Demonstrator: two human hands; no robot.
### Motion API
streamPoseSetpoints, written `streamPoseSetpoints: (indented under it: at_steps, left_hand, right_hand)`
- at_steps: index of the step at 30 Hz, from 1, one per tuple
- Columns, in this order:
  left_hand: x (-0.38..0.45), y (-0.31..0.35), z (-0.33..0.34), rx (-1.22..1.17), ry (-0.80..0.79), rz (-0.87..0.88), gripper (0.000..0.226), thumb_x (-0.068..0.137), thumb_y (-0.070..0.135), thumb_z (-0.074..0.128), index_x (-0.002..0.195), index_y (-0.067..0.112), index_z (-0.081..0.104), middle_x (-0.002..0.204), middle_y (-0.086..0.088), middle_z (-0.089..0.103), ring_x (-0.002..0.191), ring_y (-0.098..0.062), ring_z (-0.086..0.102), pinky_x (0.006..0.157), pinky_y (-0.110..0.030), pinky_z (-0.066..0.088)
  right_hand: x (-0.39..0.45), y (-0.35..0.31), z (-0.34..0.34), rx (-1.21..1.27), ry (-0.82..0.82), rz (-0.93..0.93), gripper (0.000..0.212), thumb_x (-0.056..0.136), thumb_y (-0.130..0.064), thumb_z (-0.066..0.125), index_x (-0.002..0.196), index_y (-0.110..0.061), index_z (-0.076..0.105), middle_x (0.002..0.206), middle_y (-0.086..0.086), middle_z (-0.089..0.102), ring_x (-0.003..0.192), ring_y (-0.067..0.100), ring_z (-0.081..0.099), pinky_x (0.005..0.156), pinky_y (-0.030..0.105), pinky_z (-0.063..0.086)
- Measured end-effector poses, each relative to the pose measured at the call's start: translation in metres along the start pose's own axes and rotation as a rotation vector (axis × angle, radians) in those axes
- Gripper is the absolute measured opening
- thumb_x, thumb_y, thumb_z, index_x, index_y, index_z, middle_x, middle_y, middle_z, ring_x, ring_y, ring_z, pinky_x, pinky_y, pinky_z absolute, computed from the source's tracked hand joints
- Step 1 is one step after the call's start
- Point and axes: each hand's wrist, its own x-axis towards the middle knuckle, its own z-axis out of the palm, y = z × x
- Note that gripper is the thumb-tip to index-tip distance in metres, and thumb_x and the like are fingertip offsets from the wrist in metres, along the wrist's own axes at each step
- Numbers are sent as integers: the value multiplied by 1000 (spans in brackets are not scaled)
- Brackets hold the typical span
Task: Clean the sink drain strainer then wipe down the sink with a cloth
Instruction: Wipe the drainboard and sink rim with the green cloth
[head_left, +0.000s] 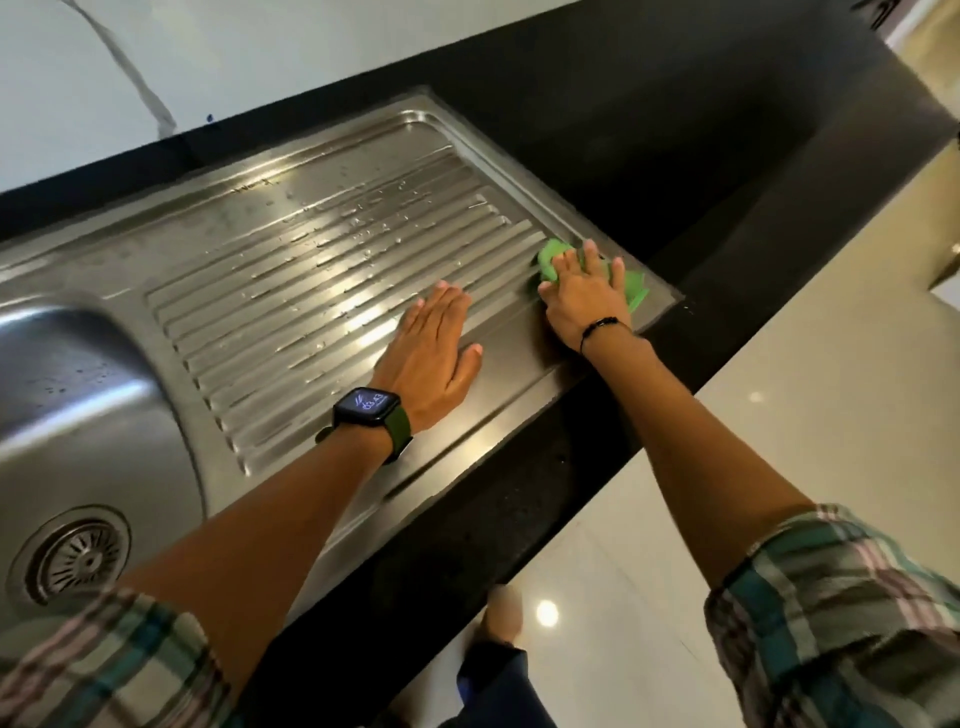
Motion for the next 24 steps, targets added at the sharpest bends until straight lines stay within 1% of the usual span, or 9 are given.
streamPoseSetpoints:
  at_steps: [3, 6, 8, 11, 14, 16, 18, 20, 24]
  left_hand:
    - [1, 0, 1, 16, -24, 7, 61, 88, 31, 28, 143, 3, 21, 152, -16, 23, 144, -25, 14, 119, -42, 11]
    - [1, 0, 1, 15, -37, 61, 68, 83, 33, 20, 143, 3, 19, 154, -15, 18, 144, -24, 9, 119, -42, 8]
    - [-1, 0, 1, 27, -36, 112, 72, 80, 37, 15, 143, 3, 21, 154, -15, 19, 144, -22, 7, 118, -38, 4]
    - [1, -2, 1, 31, -26, 103, 73, 80, 39, 13, 142, 2, 23, 153, -16, 21, 143, -25, 13, 115, -35, 4]
    - [-1, 0, 1, 27, -17, 137, 72, 81, 38, 15, 142, 1, 24, 151, -18, 24, 143, -28, 18, 115, -36, 6]
    - [-1, 1, -1, 15, -6, 142, 71, 81, 37, 15, 141, 1, 26, 151, -17, 26, 143, -27, 19, 115, -34, 4]
    - [-3, 2, -2, 6, -4, 143, 71, 81, 37, 15, 141, 1, 26, 151, -16, 25, 143, -26, 18, 115, -32, 2]
    - [-3, 3, -4, 0, 5, 158, 69, 83, 36, 16, 141, 1, 26, 151, -16, 25, 143, -26, 17, 115, -32, 2]
    - [-4, 4, -4, -33, 2, 165, 64, 86, 32, 26, 142, 1, 22, 153, -16, 22, 144, -25, 14, 114, -31, 0]
  right_hand:
    - [-45, -35, 9, 38, -1, -96, 51, 95, -31, 35, 142, -14, 26, 154, 8, 20, 145, 24, 1, 114, 44, -9]
    - [-94, -59, 20, 31, -9, -165, 52, 94, -37, 35, 142, -20, 28, 154, -1, 22, 145, 18, 0, 110, 43, -17]
    - [-104, -58, 22, -24, -34, -137, 53, 94, -42, 32, 143, -25, 24, 155, -7, 17, 145, 17, -3, 108, 48, -20]
    - [-90, -45, 19, -73, -71, -37, 53, 96, -44, 26, 145, -32, 12, 156, -11, 6, 145, 17, -7, 107, 55, -19]
    - [-58, -27, 14, -43, -106, 84, 53, 97, -40, 22, 146, -29, 3, 157, -9, -3, 144, 16, -10, 110, 55, -15]
    - [-31, -15, 7, -11, -128, 162, 54, 98, -41, 19, 147, -26, 1, 157, -7, -7, 144, 16, -11, 111, 54, -13]
    - [-11, -7, -2, 13, -146, 227, 54, 98, -40, 18, 147, -24, 1, 157, -5, -8, 144, 16, -10, 114, 54, -10]
    - [-5, -7, -5, 33, -154, 245, 53, 99, -37, 18, 147, -22, 4, 158, -4, -5, 145, 17, -8, 115, 53, -8]
    - [-46, -26, -3, 39, -151, 160, 50, 98, -34, 24, 146, -24, 13, 157, -4, 5, 145, 18, -1, 114, 53, -6]
